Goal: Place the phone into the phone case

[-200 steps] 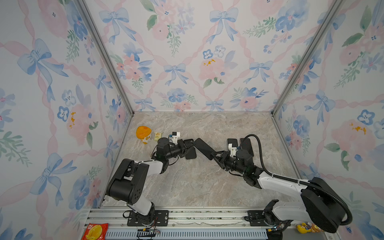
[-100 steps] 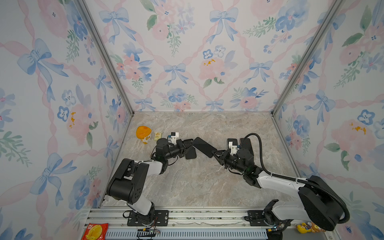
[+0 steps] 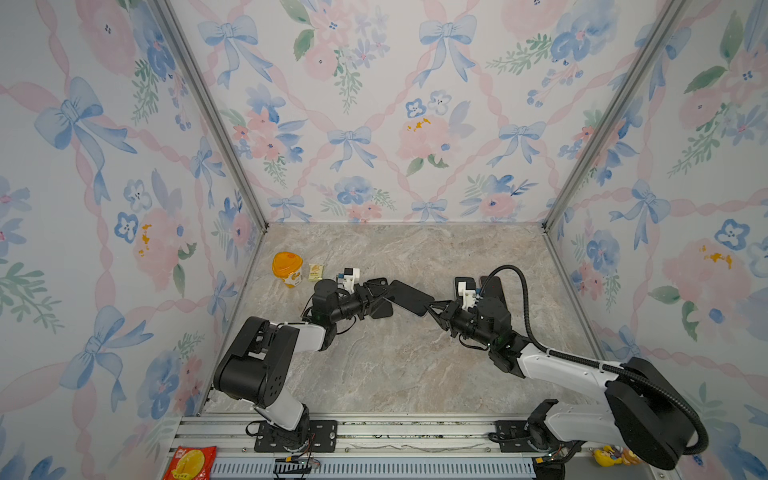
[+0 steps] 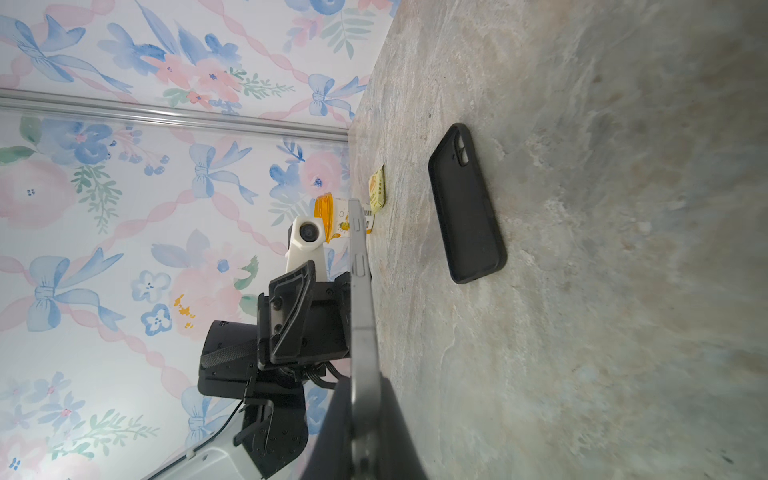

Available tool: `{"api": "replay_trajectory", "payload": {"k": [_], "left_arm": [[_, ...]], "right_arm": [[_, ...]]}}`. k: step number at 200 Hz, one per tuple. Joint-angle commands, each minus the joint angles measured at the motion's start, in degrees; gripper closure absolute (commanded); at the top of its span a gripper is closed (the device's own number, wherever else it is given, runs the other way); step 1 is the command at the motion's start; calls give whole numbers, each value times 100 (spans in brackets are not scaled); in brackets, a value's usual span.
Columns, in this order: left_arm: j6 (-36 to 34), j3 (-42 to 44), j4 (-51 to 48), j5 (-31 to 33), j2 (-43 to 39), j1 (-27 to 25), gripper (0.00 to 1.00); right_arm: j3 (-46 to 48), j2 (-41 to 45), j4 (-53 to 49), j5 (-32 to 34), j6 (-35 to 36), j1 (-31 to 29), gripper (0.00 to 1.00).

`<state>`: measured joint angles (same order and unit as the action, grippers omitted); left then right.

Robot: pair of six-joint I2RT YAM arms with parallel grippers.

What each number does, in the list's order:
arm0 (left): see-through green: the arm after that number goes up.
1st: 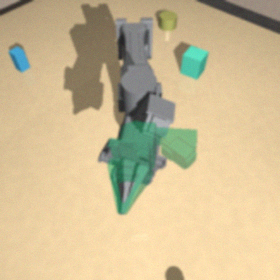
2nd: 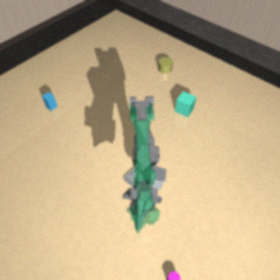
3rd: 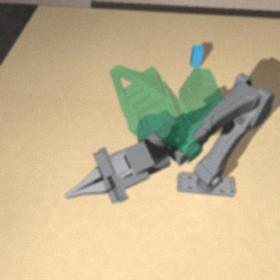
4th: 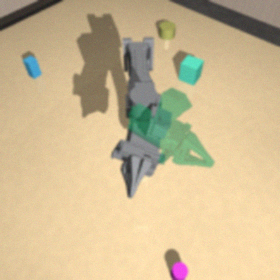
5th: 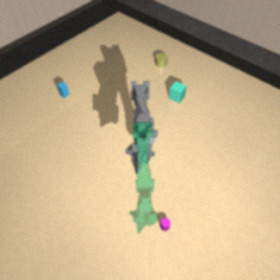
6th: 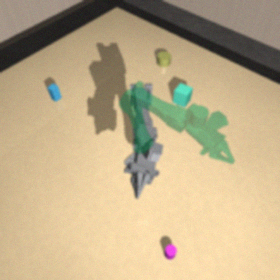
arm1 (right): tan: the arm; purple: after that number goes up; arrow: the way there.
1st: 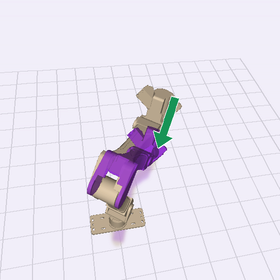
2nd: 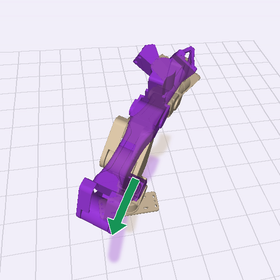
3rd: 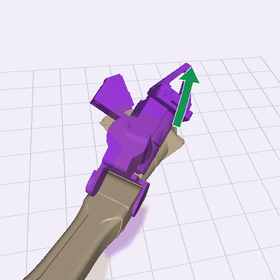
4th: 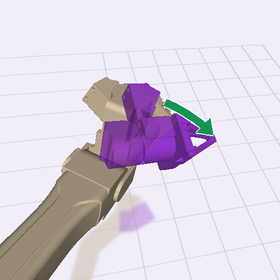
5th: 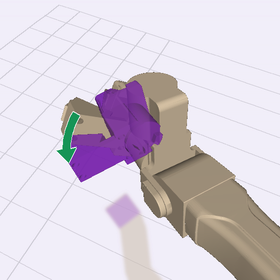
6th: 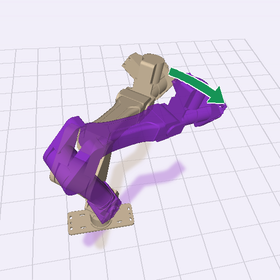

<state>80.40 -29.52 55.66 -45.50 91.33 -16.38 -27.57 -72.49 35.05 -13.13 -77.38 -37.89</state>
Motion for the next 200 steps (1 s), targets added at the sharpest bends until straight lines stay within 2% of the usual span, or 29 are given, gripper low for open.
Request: {"api": "replay_trajectory", "payload": {"k": [1,26,57,72,85,139,200], "left_arm": [[-359,151,-39,-91,-112,129,47],[-929,164,-1025,-17,-257,368,42],[-2001,-110,-2958,440,-546,640,35],[-2502,-350,-3693,671,-481,647,30],[-2816,-548,-4143,829,-319,640,30],[-3246,-970,-4667,1257,192,544,29],[-3274,-1440,-4688,1231,814,145,31]], "right_arm": [[-14,294,-689,81,434,80,100],[-142,607,-1349,167,772,122,100],[-277,962,-2080,369,1145,133,100],[-333,1049,-2258,407,1275,141,100],[-366,1077,-2317,401,1337,141,100],[-426,1100,-2497,339,1490,139,100],[-438,1133,-2537,328,1564,141,100]]}}
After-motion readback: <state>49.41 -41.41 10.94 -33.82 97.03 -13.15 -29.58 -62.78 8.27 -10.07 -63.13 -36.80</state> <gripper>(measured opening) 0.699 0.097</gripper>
